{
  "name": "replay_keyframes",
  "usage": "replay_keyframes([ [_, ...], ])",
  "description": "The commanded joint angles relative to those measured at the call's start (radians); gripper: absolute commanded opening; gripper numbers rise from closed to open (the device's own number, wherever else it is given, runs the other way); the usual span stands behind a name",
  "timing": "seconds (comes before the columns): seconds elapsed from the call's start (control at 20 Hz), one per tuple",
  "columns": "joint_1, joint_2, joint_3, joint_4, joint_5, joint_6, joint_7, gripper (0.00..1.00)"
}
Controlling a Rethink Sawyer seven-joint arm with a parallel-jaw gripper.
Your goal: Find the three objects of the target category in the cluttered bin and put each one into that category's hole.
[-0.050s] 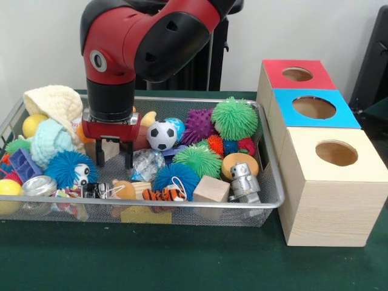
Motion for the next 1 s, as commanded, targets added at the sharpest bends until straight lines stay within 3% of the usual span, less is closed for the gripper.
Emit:
replay_keyframes([
  [0.05,-0.004,0.045,0.169,-0.113,-0.017,-0.055,-0.176,1.0],
  [0.35,0.005,-0.004,0.154,-0.092,-0.086,-0.16,-0.193,1.0],
  [0.65,0.044,-0.03,0.106,-0.072,-0.178,-0.326,-0.036,1.0],
  [1.0,0.048,-0.047,0.126,-0.066,-0.16,-0.353,-0.028,1.0],
])
